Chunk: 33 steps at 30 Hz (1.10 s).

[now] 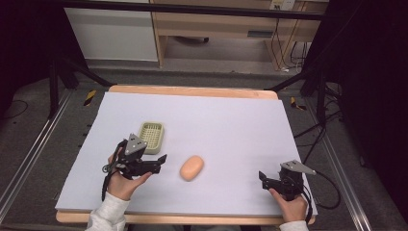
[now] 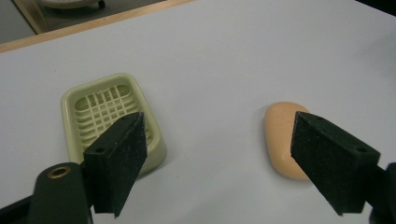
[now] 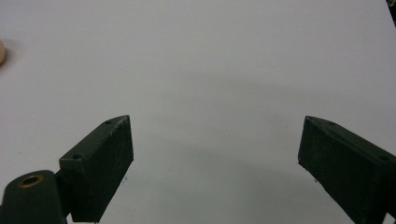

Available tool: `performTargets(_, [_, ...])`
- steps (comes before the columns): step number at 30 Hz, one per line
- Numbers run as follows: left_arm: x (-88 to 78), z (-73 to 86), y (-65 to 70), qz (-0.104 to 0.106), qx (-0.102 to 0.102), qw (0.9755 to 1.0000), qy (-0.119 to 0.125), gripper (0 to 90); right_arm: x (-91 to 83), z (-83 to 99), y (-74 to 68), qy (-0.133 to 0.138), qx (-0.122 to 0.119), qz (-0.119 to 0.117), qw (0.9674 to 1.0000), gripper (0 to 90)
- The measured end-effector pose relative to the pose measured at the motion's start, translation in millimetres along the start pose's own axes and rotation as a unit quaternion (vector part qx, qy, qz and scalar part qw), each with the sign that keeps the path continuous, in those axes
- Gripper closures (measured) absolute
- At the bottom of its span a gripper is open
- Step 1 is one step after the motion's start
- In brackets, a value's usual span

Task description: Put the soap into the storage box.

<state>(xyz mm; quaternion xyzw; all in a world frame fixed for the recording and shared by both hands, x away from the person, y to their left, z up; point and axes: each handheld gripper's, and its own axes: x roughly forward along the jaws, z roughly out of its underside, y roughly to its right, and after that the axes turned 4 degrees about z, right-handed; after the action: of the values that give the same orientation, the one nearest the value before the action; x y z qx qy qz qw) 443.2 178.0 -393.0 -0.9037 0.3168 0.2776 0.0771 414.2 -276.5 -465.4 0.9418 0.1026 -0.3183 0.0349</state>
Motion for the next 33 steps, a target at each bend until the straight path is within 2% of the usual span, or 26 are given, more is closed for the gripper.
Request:
performTargets(11, [18.5,-5.5,14.3,0.019,0.006,0.9998,-0.009,18.2,-0.7,-0.3,-0.4,-0.001,0.002,-0.001,1.0,10.6])
performTargets(25, [37.4,-6.5,21.6,0.025,0.011,0.9991,-0.031,20.0,0.5,-0.5,-0.7,-0.001,-0.001,0.0,1.0,10.6])
performTargets(33, [51.3,-6.1,30.3,0.031,0.014,0.9985,-0.042,20.2,0.7,-0.4,-1.9,-0.002,0.0,-0.003,1.0,10.6])
